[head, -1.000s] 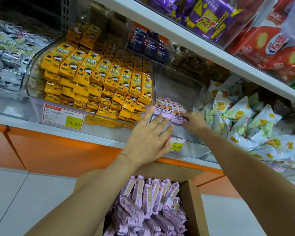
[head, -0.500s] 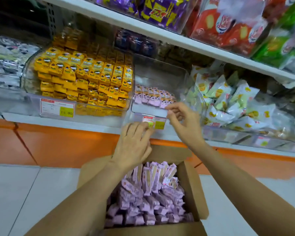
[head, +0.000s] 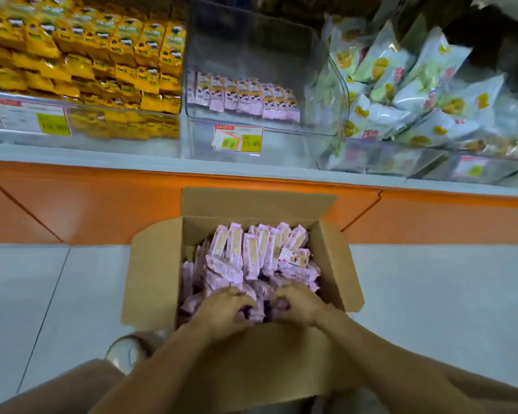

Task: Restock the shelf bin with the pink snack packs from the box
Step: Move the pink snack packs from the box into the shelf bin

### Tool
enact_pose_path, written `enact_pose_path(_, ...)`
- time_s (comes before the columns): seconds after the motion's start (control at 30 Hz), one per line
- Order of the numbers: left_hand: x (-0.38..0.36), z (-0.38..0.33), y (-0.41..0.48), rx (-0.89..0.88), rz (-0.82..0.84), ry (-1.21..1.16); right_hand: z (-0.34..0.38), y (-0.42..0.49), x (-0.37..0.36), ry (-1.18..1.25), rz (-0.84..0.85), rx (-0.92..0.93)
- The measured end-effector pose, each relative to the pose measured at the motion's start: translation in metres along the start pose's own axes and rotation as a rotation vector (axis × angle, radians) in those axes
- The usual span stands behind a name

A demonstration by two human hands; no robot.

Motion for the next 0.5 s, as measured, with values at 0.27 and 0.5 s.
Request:
enact_pose_path(0.27,0.011,-0.012,0.003,0.087,-0.166,-0.132,-0.013,0.002,0.008,0.126,-0.13,-0.007)
enact_pose_path(0.5,0.038,-0.006,0.009,0.264,-0.343,-0.739,-0.048,-0.017,0.06,0.535,-0.189,-0.081)
Point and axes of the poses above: each hand's wrist, its own y-axis towards the middle knuckle, its own x-axis out of the back of the hand, z = x × y, the point moved 7 cm from there along y, towards the middle knuckle, and after that the axes turned 9 degrees about -y, right-handed, at the moved point
